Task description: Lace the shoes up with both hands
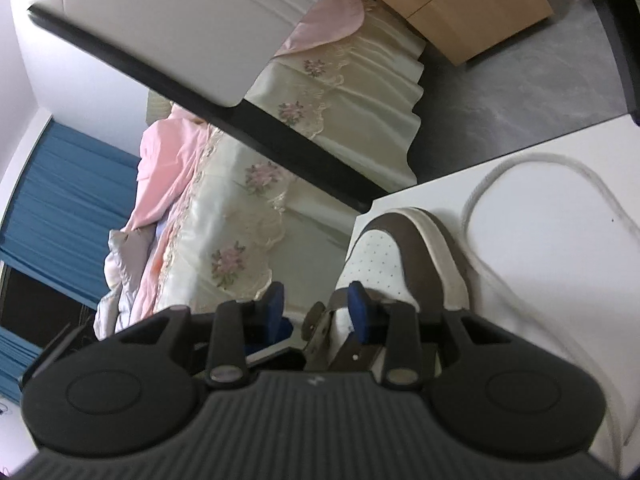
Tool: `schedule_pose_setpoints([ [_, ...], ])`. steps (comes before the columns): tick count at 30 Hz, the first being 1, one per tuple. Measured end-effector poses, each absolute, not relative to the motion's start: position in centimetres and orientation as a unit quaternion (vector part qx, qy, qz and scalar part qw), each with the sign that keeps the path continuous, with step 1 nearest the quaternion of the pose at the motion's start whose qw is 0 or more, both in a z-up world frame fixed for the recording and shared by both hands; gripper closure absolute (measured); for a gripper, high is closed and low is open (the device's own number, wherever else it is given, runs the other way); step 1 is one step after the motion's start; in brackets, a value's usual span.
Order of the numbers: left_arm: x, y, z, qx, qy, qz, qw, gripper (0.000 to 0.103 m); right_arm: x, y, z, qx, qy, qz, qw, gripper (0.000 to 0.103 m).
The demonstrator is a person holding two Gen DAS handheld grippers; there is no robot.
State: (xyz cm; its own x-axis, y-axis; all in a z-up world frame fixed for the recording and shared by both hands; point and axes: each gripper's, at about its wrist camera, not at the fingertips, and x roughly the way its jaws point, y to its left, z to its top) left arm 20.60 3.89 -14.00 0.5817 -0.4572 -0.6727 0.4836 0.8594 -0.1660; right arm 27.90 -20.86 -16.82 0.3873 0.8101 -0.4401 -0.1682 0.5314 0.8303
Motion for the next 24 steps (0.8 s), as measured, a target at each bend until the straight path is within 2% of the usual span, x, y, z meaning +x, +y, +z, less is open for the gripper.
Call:
schedule_pose_setpoints([
  [11, 21.4, 3.8, -14.7, 0.023, 0.378, -0.263, 0.887, 0.067, 28.2, -21.4, -18.0, 0.364, 0.453, 0.305, 0.754, 0.066],
  [18, 21.7, 3.2, -15.1, 0.034, 0.383, -0.264, 0.885, 0.067, 27.6, -22.4, -19.6, 0.397, 0.434, 0.309, 0.747, 0.068],
  [24, 21.6, 2.5, -15.6, 0.056, 0.381, -0.263, 0.885, 0.067, 27.2, -22.5, -20.0, 0.378, 0.414, 0.329, 0.76, 0.071],
])
